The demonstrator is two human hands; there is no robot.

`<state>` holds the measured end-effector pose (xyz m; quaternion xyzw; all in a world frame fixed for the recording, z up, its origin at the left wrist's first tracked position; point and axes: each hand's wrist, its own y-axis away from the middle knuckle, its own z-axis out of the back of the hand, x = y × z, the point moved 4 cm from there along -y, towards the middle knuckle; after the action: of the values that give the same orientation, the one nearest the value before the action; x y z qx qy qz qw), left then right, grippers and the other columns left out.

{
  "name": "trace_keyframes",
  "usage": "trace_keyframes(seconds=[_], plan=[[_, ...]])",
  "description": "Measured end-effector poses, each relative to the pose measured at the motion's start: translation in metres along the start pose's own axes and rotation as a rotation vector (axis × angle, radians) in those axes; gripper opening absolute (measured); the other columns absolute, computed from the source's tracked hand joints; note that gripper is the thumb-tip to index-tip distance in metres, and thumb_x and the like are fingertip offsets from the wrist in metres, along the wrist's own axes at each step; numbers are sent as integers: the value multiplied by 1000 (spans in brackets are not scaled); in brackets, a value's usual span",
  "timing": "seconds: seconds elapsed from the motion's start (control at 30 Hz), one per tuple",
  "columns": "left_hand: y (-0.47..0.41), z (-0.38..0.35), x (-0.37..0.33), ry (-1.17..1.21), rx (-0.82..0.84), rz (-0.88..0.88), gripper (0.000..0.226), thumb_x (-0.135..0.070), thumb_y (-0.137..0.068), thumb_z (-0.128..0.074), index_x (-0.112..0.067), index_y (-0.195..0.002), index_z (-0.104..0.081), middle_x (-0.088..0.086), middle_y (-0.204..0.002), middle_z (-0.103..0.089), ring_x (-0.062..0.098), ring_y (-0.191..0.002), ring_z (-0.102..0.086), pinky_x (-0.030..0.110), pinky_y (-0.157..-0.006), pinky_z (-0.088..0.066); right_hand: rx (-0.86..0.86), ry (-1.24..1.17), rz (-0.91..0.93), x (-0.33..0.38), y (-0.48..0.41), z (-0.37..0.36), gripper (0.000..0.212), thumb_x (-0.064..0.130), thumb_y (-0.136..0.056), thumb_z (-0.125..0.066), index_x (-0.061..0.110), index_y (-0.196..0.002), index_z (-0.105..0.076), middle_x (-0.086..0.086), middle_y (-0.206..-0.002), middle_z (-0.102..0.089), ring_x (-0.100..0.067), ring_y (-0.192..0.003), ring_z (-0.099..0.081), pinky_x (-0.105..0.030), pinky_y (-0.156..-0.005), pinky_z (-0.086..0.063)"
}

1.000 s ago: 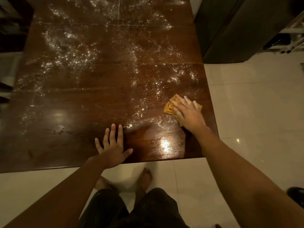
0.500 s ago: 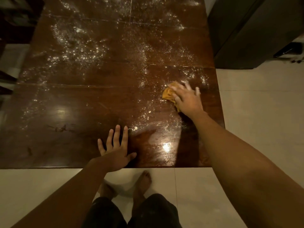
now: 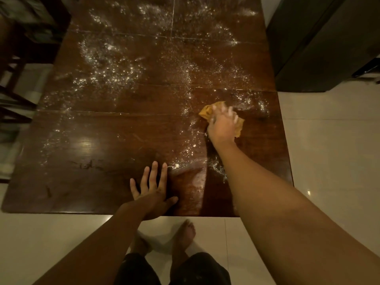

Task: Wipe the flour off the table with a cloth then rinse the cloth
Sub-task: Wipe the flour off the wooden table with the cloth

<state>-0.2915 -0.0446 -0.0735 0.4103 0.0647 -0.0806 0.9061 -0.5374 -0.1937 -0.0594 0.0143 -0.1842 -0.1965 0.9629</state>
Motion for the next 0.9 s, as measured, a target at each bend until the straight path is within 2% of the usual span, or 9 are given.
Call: trace_keyframes(seconds=[0.13,0.3,0.37,0.5,0.57,0.67,0.8,0.83,0.9], plan=[[2,1,-1,5,-36,-10,97,-71,-86,-36,-39,-130,44,-9,-132,52,22,-139,33,61,-108,14,301,44,571,29,9,-5,43,22,-103,-51,37,-143,-49,6,-161,-30,-24,-152,-19,-48,-122,-3],[-1,1,0,12,-8,-36,96,-71,-86,-36,-41,-127,46,-9,-132,54,16,-132,40,62,-107,15,-23,-39,-13,11,-23,9,40,12,-102,-51,29,-137,-57,-7,-152,-47,-31,-144,-35,-45,-120,-20],[-1,1,1,12,-8,-34,97,-70,-87,-36,-40,-128,46,-8,-133,53,17,-132,41,62,-107,16,2,-63,142,36,-13,-6,42,9,-101,-50,28,-138,-57,-6,-153,-46,-30,-145,-34,-44,-120,-18],[1,0,0,-12,-46,-29,96,-74,-85,-34,-39,-127,46,-4,-148,43,25,-140,31,62,-108,12,323,10,739,47,18,-25,38,19,-101,-55,35,-136,-58,2,-154,-45,-25,-145,-35,-47,-120,-20],[2,0,0,-16,-56,-42,96,-74,-85,-32,-37,-130,44,-1,-150,40,26,-141,30,63,-108,12,240,24,626,24,8,-16,36,26,-100,-58,41,-133,-58,6,-152,-48,-23,-141,-40,-48,-118,-28],[3,1,0,-7,-58,-55,96,-72,-86,-34,-36,-133,42,0,-150,40,26,-140,31,63,-107,12,-15,-27,188,-6,4,1,37,20,-100,-55,31,-135,-58,-3,-149,-50,-29,-140,-42,-50,-117,-31],[4,2,-1,-12,-69,-57,95,-72,-86,-33,-33,-140,36,1,-152,38,28,-141,29,64,-108,11,268,113,751,3,54,-1,34,21,-100,-53,37,-130,-59,3,-148,-50,-21,-137,-44,-49,-117,-32],[4,3,-1,-14,-73,-60,96,-72,-86,-33,-32,-141,35,1,-152,38,28,-142,28,64,-108,10,320,135,798,-15,61,3,34,28,-101,-54,40,-132,-58,7,-149,-49,-17,-137,-44,-47,-117,-32],[4,4,0,-15,-68,-68,96,-72,-86,-32,-32,-141,35,2,-151,39,28,-141,29,65,-108,10,258,76,601,-67,66,17,35,36,-100,-55,41,-134,-57,8,-150,-49,-18,-138,-44,-48,-116,-35]])
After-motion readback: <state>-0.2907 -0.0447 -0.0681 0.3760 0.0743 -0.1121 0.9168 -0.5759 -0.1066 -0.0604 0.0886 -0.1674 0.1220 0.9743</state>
